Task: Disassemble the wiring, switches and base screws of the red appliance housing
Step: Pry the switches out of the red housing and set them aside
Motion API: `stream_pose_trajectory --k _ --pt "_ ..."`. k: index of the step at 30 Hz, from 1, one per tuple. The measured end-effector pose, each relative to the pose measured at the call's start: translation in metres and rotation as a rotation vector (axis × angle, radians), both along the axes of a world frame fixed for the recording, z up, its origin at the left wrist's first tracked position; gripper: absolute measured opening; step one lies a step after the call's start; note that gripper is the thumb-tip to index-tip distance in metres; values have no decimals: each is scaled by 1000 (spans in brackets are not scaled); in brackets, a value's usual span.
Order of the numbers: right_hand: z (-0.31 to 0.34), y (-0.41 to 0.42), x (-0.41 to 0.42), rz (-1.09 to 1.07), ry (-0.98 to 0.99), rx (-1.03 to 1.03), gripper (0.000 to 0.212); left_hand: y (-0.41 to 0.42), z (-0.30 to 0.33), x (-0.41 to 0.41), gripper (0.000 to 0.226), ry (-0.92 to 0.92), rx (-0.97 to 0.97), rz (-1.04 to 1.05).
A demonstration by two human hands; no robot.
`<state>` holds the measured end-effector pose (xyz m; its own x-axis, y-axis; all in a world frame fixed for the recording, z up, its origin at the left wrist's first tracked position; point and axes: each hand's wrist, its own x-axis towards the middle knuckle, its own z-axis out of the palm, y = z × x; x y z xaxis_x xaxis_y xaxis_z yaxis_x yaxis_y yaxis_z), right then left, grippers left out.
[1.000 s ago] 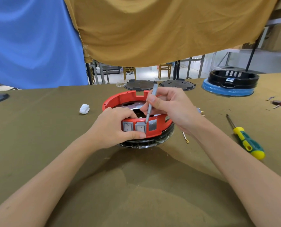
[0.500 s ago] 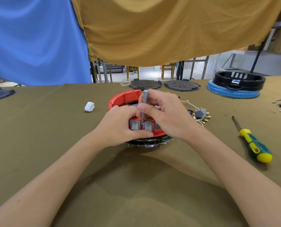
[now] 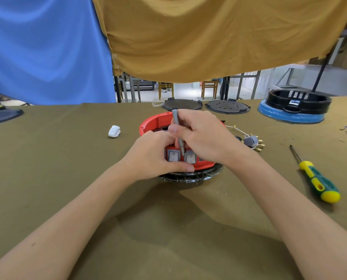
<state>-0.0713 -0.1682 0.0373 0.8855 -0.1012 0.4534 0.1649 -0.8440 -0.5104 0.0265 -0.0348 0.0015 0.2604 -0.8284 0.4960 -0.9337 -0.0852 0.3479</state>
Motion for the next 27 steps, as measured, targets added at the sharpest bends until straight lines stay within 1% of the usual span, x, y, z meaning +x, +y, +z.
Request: stream_pose_trajectory --k 5,7,11,19,23,25,27 --pt "-9 -4 -7 41 -79 69 18 -1 0 0 32 -8 -10 -3" --pt "-12 -4 -11 71 -98 47 17 -1 0 -1 29 -19 -7 4" --pt "-12 -4 -9 44 -54 -52 17 0 0 -1 32 -5 -14 16" --pt "-5 -1 1 -5 -22 -27 24 -2 1 1 28 8 28 -11" --pt "-3 -1 1 -1 -19 -36 25 -2 0 2 36 10 44 -2" --pt "-5 -2 0 4 -28 -1 24 -2 -1 3 40 4 47 15" --pt "-8 -4 -4 34 -57 116 21 -3 -1 4 42 5 53 24"
